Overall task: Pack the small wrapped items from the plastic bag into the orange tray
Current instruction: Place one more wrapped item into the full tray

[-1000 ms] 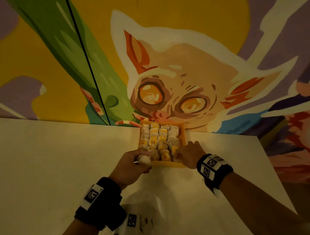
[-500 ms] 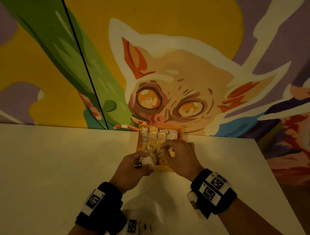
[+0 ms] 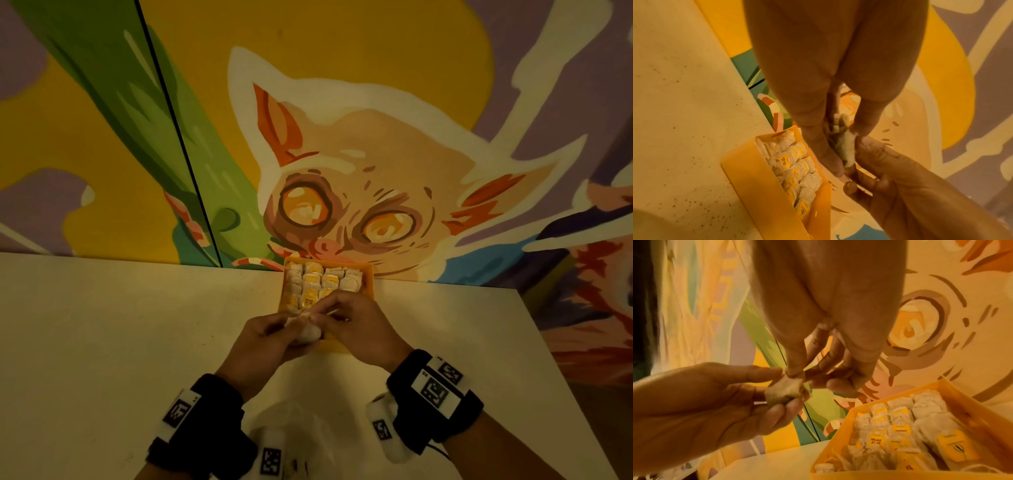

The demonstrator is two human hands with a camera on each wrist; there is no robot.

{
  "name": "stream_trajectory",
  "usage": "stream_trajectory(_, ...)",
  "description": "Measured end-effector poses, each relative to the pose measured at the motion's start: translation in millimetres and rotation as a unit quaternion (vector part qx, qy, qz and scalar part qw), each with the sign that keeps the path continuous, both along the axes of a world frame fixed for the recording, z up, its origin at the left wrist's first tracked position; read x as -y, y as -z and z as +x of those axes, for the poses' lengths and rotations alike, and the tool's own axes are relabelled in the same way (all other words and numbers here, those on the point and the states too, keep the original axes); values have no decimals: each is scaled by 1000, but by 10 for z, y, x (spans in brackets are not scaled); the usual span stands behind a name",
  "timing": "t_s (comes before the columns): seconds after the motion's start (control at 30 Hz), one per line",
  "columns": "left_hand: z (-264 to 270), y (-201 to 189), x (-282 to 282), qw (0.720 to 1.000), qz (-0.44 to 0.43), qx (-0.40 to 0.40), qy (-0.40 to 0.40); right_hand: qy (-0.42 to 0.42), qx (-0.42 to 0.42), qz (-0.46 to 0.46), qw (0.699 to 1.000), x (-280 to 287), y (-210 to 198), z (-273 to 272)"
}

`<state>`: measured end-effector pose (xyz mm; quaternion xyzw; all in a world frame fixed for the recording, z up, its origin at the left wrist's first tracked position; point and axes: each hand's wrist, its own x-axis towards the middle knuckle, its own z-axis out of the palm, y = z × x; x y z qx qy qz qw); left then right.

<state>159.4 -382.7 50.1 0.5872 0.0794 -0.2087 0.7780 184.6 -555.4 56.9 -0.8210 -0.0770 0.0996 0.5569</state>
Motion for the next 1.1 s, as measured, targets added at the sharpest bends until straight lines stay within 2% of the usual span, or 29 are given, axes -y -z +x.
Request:
stream_trajectory(0.13, 25, -3, -12, 999, 4, -29, -41, 42, -14, 52, 998, 104, -24, 4)
stream_trajectory(0.23, 29, 30, -32, 997, 28, -32, -67, 72, -8, 56, 996, 238, -10, 42)
stream_trajectory(0.3, 26, 45, -42, 996, 34, -35, -79, 88, 12, 15, 996, 357, 29, 88)
stream_trajectory(0.43, 23, 52, -46, 995, 42, -30, -90, 98, 64, -136, 984, 570, 157, 207)
stream_trajectory(0.63, 25, 44, -59, 994, 70, -20, -81, 95, 1, -285, 954, 713, 488, 272)
stream_trajectory(0.83, 18, 55, -89, 994, 78, -16, -75, 79, -15, -335, 939, 675, 668, 240)
stream_trajectory(1.1, 16, 52, -81, 993, 98, -6, -63, 6, -13, -442, 897, 677, 519, 181)
